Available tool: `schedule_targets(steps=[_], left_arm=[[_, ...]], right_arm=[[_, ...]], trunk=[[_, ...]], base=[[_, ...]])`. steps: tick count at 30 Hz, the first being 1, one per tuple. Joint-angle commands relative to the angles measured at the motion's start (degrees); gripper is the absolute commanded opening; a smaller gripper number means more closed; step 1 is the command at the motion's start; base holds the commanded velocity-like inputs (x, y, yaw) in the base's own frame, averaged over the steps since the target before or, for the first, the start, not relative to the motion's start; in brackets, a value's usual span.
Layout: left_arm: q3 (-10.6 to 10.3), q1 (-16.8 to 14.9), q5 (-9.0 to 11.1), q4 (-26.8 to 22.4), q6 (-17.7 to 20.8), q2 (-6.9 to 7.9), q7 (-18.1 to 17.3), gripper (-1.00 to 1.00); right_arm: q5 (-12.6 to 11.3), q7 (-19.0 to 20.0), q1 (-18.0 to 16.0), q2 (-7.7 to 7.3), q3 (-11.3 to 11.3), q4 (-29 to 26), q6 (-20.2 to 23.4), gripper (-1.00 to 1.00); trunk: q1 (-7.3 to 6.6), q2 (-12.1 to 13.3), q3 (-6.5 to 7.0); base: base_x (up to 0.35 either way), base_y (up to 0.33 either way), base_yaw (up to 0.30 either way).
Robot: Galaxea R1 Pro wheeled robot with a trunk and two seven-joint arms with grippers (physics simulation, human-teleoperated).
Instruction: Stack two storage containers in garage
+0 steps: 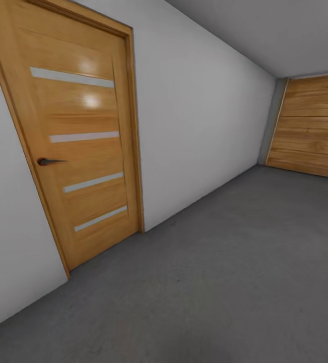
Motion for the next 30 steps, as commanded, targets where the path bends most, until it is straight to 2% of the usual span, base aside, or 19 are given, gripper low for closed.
schedule_targets(steps=[1,15,25,30], left_arm=[[-0.1,0.0,0.5,-0.1,0.0,0.00,0.1,1.00],[-0.1,0.0,0.4,-0.1,0.0,0.00,0.1,1.00],[-0.1,0.0,0.5,-0.1,0.0,0.00,0.1,1.00],[-0.1,0.0,0.4,-0.1,0.0,0.00,0.1,1.00]], right_arm=[[0.6,0.0,0.0,-0.01,0.0,0.0,-0.1,1.00],[0.6,0.0,0.0,0.00,0.0,0.0,-0.1,1.00],[0.6,0.0,0.0,0.00,0.0,0.0,-0.1,1.00],[0.6,0.0,0.0,-0.01,0.1,0.0,-0.1,1.00]], trunk=[[0.03,0.0,-0.05],[0.03,0.0,-0.05],[0.03,0.0,-0.05],[0.03,0.0,-0.05]], base=[[0.314,-0.120,0.285],[0.313,-0.122,0.243],[0.313,-0.134,0.056],[0.314,-0.135,0.209]])
